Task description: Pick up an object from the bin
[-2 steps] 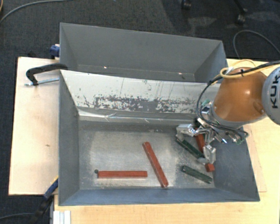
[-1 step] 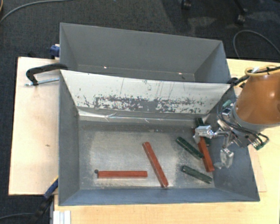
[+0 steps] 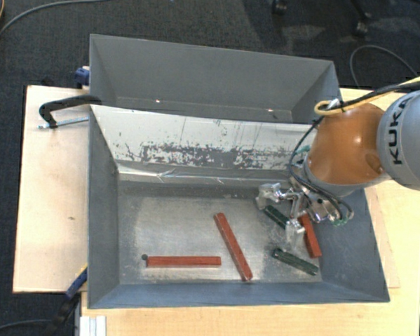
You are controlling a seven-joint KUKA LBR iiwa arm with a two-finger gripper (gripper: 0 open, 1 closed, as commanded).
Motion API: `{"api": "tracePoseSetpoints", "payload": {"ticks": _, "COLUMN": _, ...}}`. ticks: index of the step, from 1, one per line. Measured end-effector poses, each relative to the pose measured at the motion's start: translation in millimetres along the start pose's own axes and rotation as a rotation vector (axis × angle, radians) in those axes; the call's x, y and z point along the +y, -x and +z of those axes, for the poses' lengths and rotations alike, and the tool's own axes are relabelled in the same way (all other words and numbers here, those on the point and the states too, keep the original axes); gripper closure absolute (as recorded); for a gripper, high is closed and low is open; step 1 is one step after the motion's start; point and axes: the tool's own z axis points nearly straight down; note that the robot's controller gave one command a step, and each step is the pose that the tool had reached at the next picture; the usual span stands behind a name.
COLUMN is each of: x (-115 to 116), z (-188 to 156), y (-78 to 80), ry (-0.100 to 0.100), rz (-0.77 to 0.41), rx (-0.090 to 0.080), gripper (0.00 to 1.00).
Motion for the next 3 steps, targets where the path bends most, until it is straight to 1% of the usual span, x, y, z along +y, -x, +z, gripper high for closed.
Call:
{"api": "tracePoseSetpoints", "payload": {"ticks": 1, "x": -67.6, "z": 12.4, "y": -35.9, "ry": -0.003, "rz": -0.086, "rx": -0.003, "gripper": 0.0}}
{"api": "tracePoseSetpoints", "payload": {"ticks": 2, "x": -66.9, "z": 9.0, "y": -32.6, "ry": -0.006, "rz": -0.089, "rx": -0.009, "gripper": 1.0}}
{"api": "tracePoseSetpoints", "payload": {"ticks": 3, "x": -66.9, "z": 12.1, "y": -35.2, "ry": -0.004, "rz": -0.089, "rx": -0.002, "gripper": 0.0}}
